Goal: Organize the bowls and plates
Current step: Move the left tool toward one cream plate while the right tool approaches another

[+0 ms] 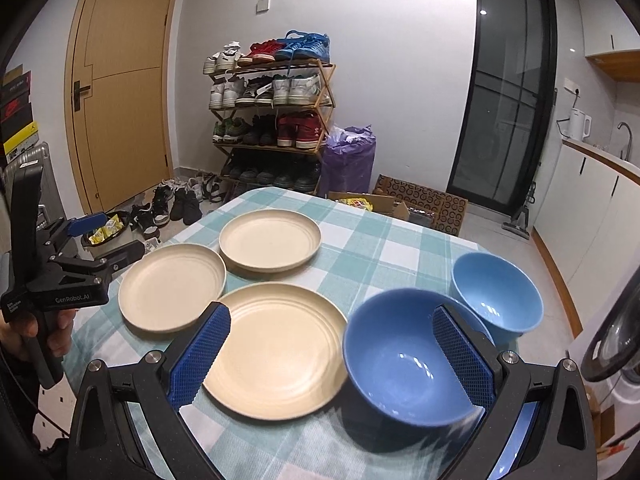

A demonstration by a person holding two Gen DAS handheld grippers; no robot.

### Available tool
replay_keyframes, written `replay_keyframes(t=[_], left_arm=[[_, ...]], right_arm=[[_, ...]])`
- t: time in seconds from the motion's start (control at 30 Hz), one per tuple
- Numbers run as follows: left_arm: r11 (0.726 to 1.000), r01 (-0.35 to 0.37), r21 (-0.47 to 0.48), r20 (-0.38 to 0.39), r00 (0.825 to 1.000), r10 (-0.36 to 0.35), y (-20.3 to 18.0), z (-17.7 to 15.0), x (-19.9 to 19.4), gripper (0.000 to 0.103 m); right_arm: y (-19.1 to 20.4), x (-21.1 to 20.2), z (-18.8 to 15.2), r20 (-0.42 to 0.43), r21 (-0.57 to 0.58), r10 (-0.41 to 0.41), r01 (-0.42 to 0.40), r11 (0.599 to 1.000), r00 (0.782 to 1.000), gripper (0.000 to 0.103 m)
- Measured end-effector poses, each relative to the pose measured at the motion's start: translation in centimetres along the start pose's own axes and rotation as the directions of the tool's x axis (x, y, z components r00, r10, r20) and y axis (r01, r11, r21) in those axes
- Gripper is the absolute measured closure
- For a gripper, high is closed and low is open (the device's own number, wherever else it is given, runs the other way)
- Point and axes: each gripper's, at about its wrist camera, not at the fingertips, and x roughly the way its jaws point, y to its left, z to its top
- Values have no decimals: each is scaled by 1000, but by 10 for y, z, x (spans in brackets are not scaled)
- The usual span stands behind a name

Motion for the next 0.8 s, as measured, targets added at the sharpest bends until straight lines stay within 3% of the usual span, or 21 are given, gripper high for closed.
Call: replay_keyframes(t=[0.8], left_arm=[[999,-38,-34,-35,999,37,40,50,61,0]], right_arm=[[5,78,91,-48,15,52,-51,999,998,0]])
